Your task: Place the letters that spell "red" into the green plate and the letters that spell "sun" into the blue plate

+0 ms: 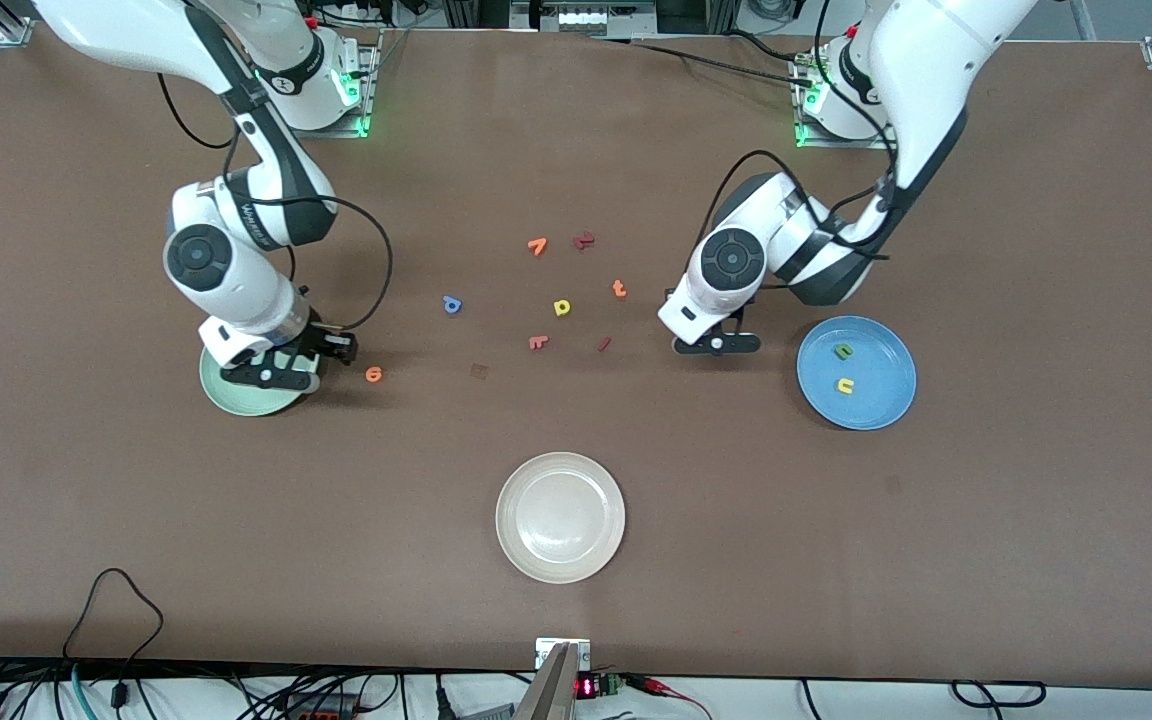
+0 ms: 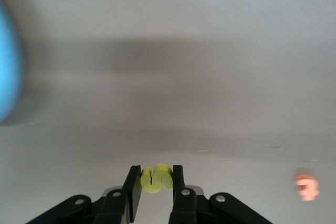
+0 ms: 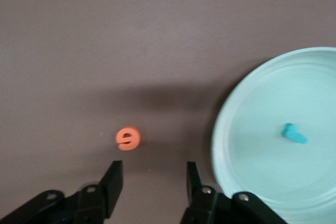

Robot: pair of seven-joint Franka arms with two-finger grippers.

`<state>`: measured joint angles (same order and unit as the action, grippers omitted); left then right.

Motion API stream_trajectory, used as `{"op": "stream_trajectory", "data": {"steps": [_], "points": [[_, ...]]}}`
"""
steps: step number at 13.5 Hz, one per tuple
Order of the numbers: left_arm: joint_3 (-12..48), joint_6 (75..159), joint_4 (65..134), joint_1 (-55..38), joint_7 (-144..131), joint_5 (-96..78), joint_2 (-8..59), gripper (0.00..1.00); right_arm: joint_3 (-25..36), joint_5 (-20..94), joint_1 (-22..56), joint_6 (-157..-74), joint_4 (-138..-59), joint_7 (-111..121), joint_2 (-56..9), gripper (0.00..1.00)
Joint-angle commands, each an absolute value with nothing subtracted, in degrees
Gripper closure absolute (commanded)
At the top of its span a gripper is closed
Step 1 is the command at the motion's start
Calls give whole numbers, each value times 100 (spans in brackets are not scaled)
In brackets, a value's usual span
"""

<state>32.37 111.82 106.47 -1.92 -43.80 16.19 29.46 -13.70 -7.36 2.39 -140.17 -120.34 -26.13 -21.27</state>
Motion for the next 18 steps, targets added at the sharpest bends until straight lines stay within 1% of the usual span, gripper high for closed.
{"op": "stream_trajectory", "data": {"steps": [1, 3, 4, 7, 10, 11, 12, 13, 15, 18], "points": [[3252, 10389, 10230, 253, -3870, 2239, 2918, 82, -1345, -800, 526, -14080, -11664, -2768, -2600, 45], [3252, 10450, 10274, 771, -2827, 2294, 3023, 80, -1327, -817, 624, -14150, -11532, -2760, -2803, 45], [3252, 10572, 10283, 974, -2438, 2294, 3180, 80, -1310, -835, 615, -14298, -11540, -2742, -2847, 45], [3243, 11344, 10494, 1291, -2171, 2381, 3453, 80, -1204, -1247, 615, -14344, -11540, -2707, -2962, 45], [3252, 11435, 10521, 1397, -2145, 2584, 3525, 77, -1134, -1441, 615, -14344, -11566, -2663, -3006, 42], [3252, 11408, 10512, 1397, -2145, 2584, 3524, 68, -1134, -1441, 615, -14344, -11584, -2663, -3015, 42], [3252, 11382, 10503, 1397, -2127, 2584, 3507, 32, -1134, -1441, 615, -14344, -11593, -2663, -3041, 42], [3278, 11304, 10486, 1406, -2110, 2584, 3472, 0, -1134, -1441, 615, -14344, -11610, -2663, -3041, 42], [3383, 10865, 10293, 1389, -2039, 2575, 3288, 0, -1143, -1433, 615, -14326, -11619, -2672, -3041, 42], [3761, 10364, 9968, 1441, -2048, 2470, 2963, 0, -1143, -1415, 615, -14326, -11628, -2663, -3041, 42]]}}
